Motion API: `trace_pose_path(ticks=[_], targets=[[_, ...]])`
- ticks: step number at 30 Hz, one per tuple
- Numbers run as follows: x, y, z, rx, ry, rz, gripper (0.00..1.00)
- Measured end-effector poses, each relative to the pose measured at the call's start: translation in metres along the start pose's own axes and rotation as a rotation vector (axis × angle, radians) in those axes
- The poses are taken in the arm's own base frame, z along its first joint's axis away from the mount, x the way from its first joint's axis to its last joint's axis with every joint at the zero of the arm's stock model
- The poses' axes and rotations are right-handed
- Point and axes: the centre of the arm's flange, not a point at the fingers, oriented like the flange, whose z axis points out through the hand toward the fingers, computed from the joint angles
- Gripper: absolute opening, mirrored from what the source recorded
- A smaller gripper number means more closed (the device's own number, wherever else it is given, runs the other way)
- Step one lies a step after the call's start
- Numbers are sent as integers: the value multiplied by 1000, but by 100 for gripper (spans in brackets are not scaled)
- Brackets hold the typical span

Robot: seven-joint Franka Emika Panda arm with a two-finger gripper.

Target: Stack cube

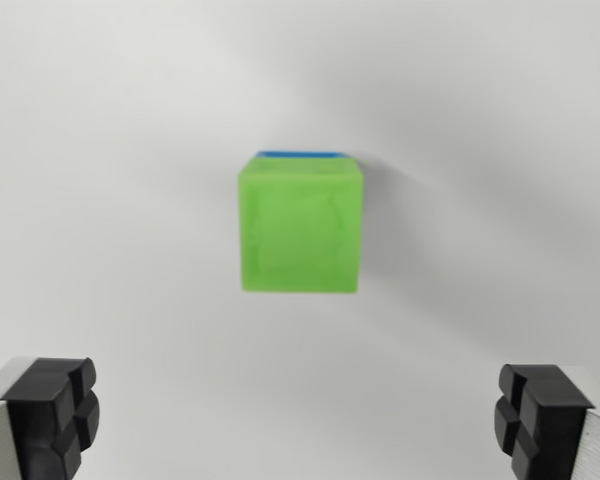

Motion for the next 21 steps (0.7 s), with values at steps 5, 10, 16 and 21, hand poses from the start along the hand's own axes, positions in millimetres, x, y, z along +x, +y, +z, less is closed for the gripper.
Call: trace_pose_path(ticks=[5,10,16,21], targets=[[0,0,-21,-1,0,0,100],[0,0,-44,0,1,0,100],[0,-1,-67,-1,1,0,100],[0,-1,-83,-1,1,0,100]])
